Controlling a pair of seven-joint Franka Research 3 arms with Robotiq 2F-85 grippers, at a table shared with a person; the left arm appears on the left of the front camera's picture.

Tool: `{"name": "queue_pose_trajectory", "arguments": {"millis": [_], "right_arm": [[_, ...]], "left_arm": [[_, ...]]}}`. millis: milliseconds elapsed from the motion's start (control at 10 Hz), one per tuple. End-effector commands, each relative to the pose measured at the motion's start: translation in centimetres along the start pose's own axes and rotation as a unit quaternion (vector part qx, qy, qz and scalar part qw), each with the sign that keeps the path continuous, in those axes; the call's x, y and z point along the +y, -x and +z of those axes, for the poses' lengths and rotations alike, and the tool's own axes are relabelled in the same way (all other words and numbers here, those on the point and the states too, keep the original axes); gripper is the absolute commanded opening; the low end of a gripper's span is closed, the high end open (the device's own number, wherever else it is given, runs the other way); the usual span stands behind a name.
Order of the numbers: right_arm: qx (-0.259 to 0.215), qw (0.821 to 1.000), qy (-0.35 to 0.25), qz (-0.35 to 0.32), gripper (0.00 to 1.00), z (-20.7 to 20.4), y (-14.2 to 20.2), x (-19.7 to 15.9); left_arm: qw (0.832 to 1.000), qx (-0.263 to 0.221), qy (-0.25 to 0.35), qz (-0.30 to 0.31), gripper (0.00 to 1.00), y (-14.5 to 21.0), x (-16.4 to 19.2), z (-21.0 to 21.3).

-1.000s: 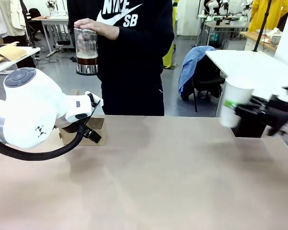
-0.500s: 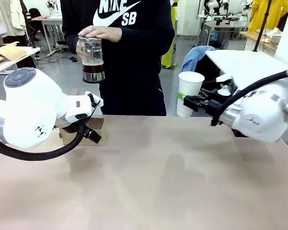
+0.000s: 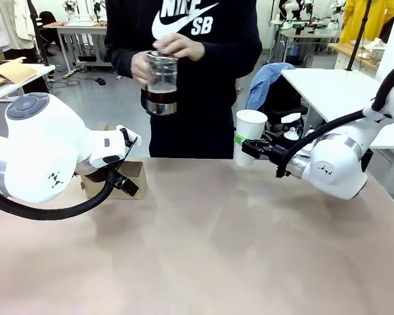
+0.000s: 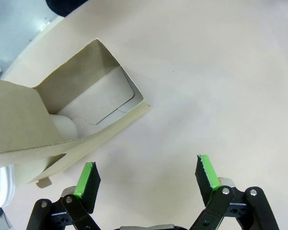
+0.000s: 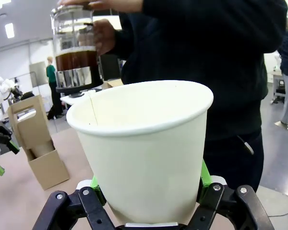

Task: Pour a drink into a cup and package it in a carrier.
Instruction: Pick up the 600 ml Paper Cup and place it in the middle top area of the table, then when a person places the Paper Cup Lid on the 600 ml Paper Cup , lift the 600 ml Paper Cup.

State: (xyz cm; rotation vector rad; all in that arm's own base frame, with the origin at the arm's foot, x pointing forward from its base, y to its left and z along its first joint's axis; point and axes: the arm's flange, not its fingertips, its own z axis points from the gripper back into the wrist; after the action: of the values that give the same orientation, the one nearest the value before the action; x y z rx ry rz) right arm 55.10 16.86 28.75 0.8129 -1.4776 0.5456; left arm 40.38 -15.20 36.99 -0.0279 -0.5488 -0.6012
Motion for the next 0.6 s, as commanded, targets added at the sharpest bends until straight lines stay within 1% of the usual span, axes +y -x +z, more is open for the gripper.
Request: {"name": "queue_pose_trajectory", "arguments": {"millis": [0, 500], "right_arm": [[0.008, 1.0, -0.005, 0.009, 0.81, 0.08, -0.47, 0.12], [0.008, 1.0, -0.005, 0.009, 0.81, 0.08, -0.47, 0.12]], "left_arm": [[1.0, -0.001, 0.0, 0.0, 1.0, 0.01, 0.03, 0.04], [1.0, -0.001, 0.0, 0.0, 1.0, 0.01, 0.03, 0.04]]}}
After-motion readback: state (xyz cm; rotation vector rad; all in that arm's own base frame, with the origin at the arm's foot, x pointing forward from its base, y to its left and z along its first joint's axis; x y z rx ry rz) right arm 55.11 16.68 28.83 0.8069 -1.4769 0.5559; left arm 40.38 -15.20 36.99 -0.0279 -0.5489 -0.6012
